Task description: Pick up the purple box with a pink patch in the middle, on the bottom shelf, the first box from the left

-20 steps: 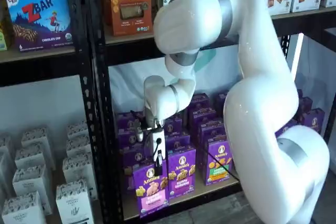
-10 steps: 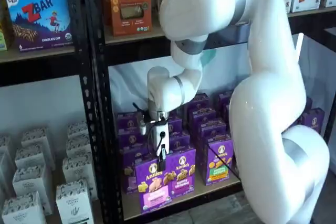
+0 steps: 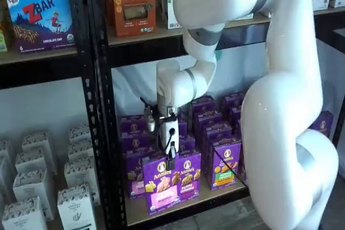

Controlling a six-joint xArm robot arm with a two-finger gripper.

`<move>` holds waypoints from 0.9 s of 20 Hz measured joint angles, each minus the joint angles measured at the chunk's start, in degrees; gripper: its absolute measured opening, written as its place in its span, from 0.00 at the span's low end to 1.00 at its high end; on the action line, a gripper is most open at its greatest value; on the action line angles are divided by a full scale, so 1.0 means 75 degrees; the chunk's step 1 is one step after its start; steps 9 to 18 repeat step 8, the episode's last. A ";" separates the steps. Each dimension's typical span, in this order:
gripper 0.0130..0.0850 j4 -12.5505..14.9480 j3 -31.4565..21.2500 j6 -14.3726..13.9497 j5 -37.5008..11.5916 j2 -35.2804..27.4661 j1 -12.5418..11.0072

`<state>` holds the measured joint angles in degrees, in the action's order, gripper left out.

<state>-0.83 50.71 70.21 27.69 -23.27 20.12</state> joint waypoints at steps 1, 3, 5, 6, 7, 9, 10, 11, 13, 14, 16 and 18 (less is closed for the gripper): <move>0.33 0.0003 -0.0081 0.0005 0.0006 0.0099 -0.0007; 0.33 -0.0035 -0.0229 0.0054 0.0006 0.0281 -0.0022; 0.33 -0.0014 -0.0347 0.0052 0.0041 0.0449 -0.0041; 0.33 -0.0002 -0.0402 0.0052 0.0058 0.0525 -0.0053; 0.33 -0.0008 -0.0460 0.0074 0.0069 0.0607 -0.0068; 0.33 -0.0009 -0.0506 0.0085 0.0065 0.0664 -0.0080; 0.33 -0.0009 -0.0506 0.0085 0.0065 0.0664 -0.0080; 0.33 -0.0009 -0.0506 0.0085 0.0065 0.0664 -0.0080; 0.33 -0.0009 -0.0506 0.0085 0.0065 0.0664 -0.0080; 0.33 -0.0009 -0.0506 0.0085 0.0065 0.0664 -0.0080; 0.33 -0.0009 -0.0506 0.0085 0.0065 0.0664 -0.0080; 0.33 -0.0009 -0.0506 0.0085 0.0065 0.0664 -0.0080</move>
